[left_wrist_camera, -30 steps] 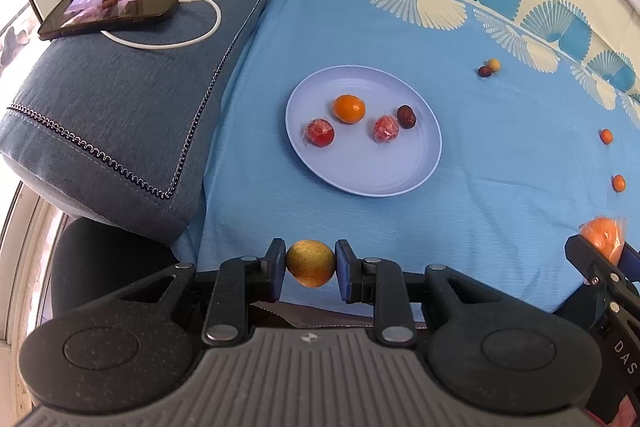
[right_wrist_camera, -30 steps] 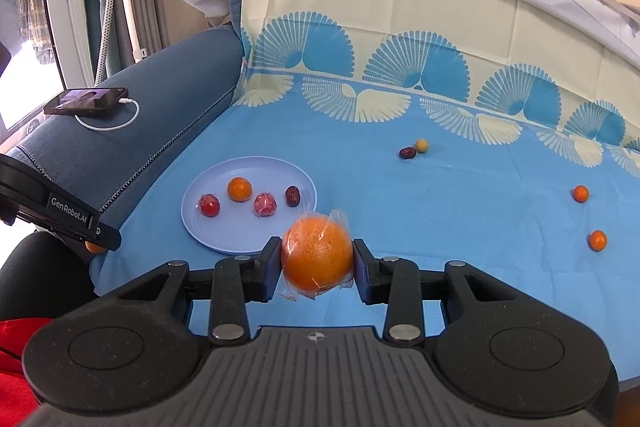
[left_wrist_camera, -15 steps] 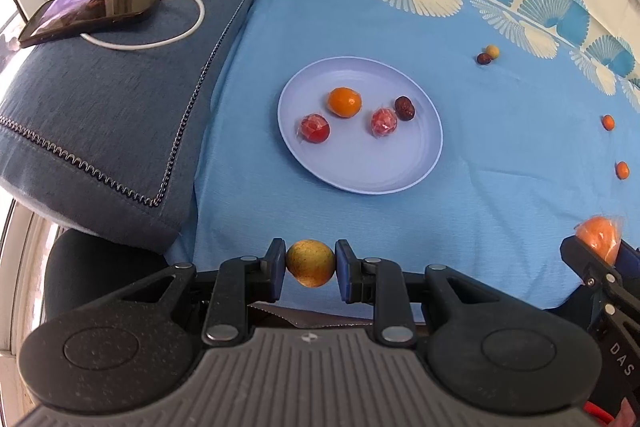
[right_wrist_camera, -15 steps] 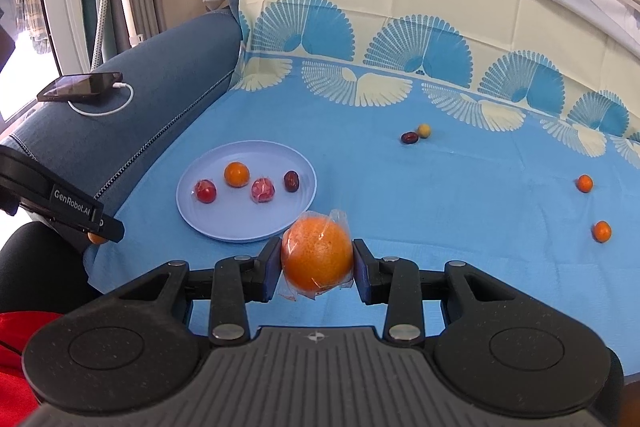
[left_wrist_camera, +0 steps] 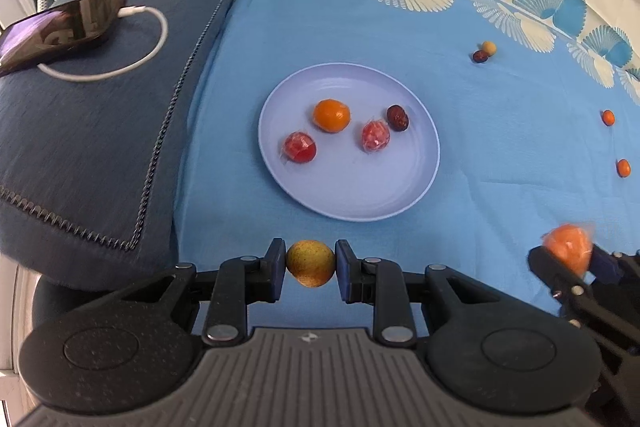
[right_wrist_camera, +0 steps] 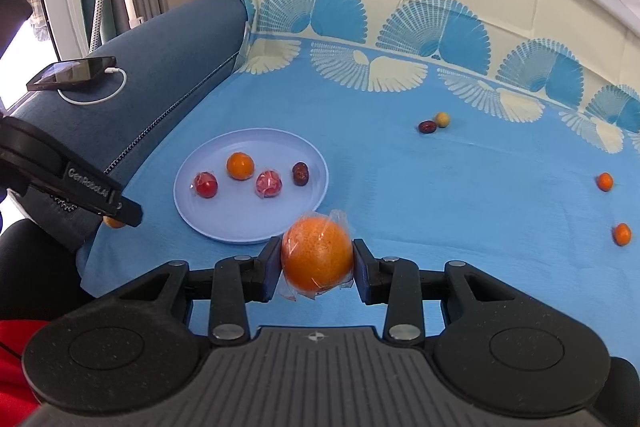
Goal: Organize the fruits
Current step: 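Carry the yellow fruit and wrapped orange toward the plate with both tools, then open both tools to drop the yellow fruit and wrapped orange onto the plate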
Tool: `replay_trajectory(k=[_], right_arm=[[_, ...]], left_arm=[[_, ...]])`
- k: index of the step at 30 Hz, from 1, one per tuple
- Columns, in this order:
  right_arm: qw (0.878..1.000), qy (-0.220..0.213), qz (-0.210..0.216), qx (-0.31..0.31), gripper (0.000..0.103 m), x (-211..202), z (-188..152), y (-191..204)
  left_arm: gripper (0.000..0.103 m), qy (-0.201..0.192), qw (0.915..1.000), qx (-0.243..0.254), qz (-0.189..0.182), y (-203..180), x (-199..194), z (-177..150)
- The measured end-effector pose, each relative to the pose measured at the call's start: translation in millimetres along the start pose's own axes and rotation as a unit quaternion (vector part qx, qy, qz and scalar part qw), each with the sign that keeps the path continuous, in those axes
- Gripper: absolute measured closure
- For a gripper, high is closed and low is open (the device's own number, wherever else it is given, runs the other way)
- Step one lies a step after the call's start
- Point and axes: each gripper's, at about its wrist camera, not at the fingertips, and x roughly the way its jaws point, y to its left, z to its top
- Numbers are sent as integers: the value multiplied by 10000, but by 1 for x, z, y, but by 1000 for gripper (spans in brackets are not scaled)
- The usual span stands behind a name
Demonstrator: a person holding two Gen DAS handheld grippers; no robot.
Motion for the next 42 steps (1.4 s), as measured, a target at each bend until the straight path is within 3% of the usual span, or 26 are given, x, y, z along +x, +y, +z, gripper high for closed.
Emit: replay_trajectory(k=[10,14,26,41,42], right_arm=[[9992,-16,257,-319,64,52,29,18],[9985,201,312,-413,64,80,34,23],[9960,625,472,-427,64,137,40,27],[9942,759,521,-549,64,162,42,31],[9941,761,527,-566,64,164,43,31]], left_arm=[[74,-239,9990,229,-284,-4,27,45],[74,-219,9984,326,-403,-6,46,62],[74,75,9985,486,-224,-7,100,81],[74,130,9983,571,45,-8,121,85],[69,99,9983,576,63,-8,121,86]])
